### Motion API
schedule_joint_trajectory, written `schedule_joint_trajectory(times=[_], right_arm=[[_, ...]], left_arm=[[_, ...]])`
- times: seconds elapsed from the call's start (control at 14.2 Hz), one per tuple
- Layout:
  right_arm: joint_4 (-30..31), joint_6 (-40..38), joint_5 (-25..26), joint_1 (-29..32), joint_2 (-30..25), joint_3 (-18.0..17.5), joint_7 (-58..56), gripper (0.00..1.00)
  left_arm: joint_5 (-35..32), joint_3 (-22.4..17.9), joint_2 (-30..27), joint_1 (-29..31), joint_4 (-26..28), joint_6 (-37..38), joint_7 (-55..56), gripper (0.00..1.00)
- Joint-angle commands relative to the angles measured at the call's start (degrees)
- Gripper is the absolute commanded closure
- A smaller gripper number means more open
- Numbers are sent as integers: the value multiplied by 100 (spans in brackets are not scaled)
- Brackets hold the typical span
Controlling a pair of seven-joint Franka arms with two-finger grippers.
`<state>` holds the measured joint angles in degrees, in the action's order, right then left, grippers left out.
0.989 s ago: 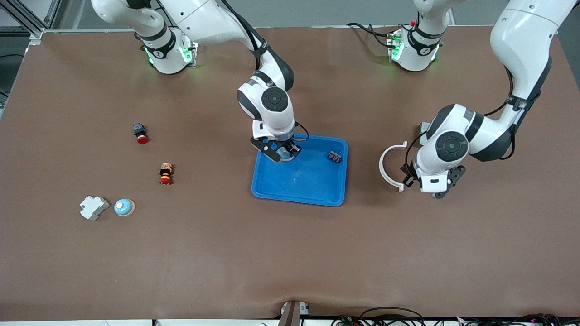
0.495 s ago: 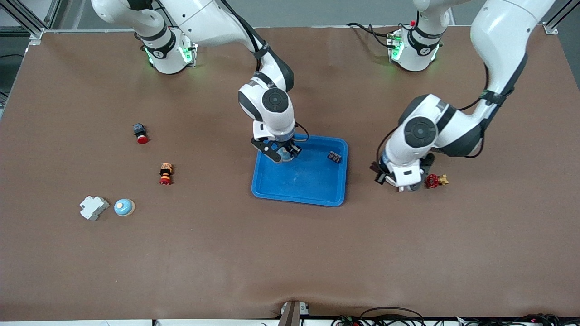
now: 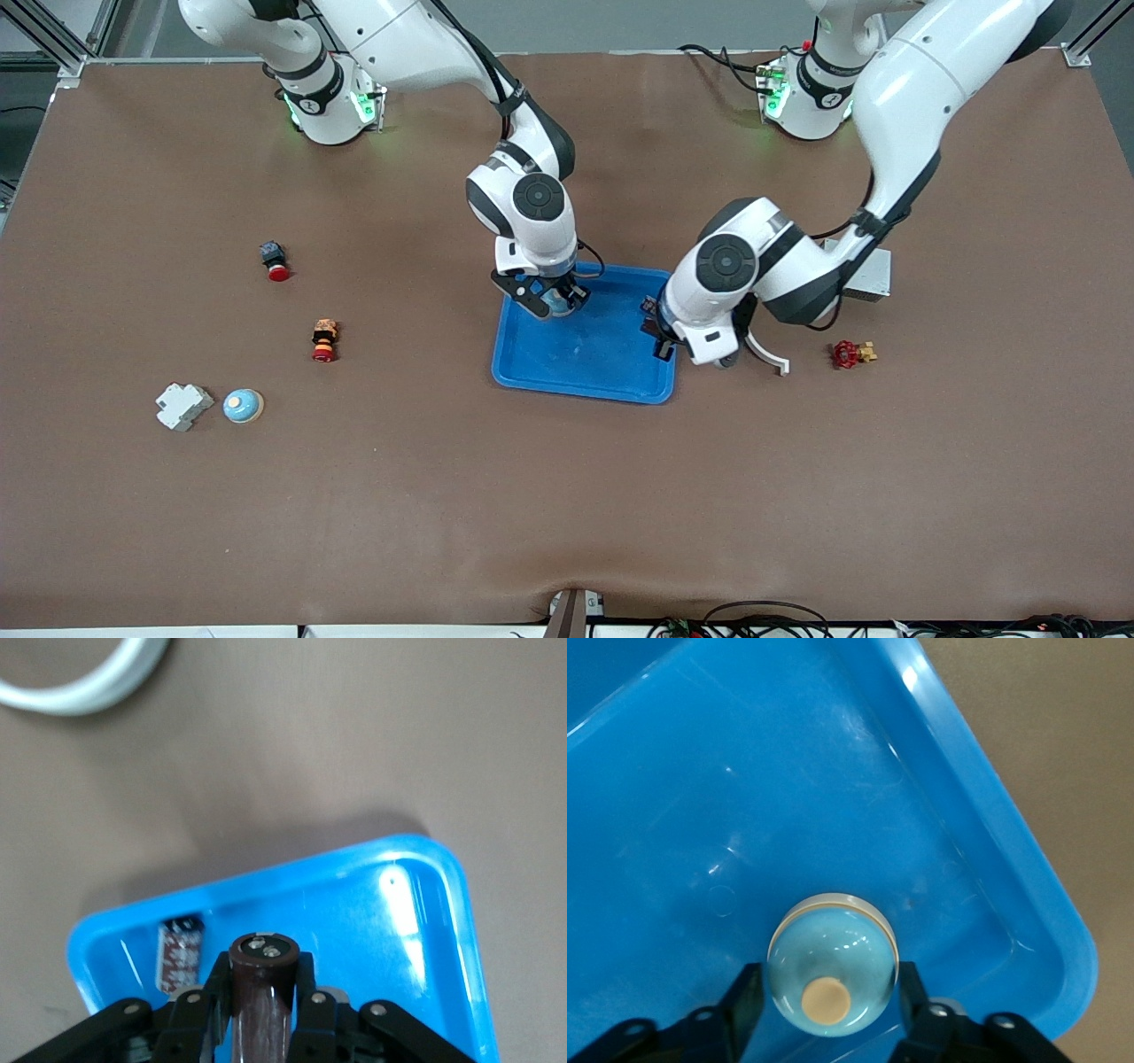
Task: Place electrolytic capacitor and blue bell in tray
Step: 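Carry the capacitor to the tray while the right gripper releases the bell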
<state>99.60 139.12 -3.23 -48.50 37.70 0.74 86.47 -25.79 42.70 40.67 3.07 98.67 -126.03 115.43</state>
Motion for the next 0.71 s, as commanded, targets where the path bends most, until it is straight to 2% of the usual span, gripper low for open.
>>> schedule_joint_trajectory(times=[0.0,0.14,0.35,0.42,0.64], right_arm=[[-177,10,173,-99,133,84,230,0],[-204,-7,200,-99,124,76,230,0],[-371,-418,444,41,-7,163,90,0],[-449,-716,620,155,-112,242,-154,0],[-555,-1544,666,830,-560,251,-1576,0]], left_arm=[[-14,-541,195,-594,-208,-193,217,100],[-5,-902,265,-938,-208,-317,322,100],[-23,-992,336,-1010,-217,-361,323,100],[-32,-992,371,-1010,-243,-361,314,100],[-32,-1044,468,-1027,-349,-361,305,100]])
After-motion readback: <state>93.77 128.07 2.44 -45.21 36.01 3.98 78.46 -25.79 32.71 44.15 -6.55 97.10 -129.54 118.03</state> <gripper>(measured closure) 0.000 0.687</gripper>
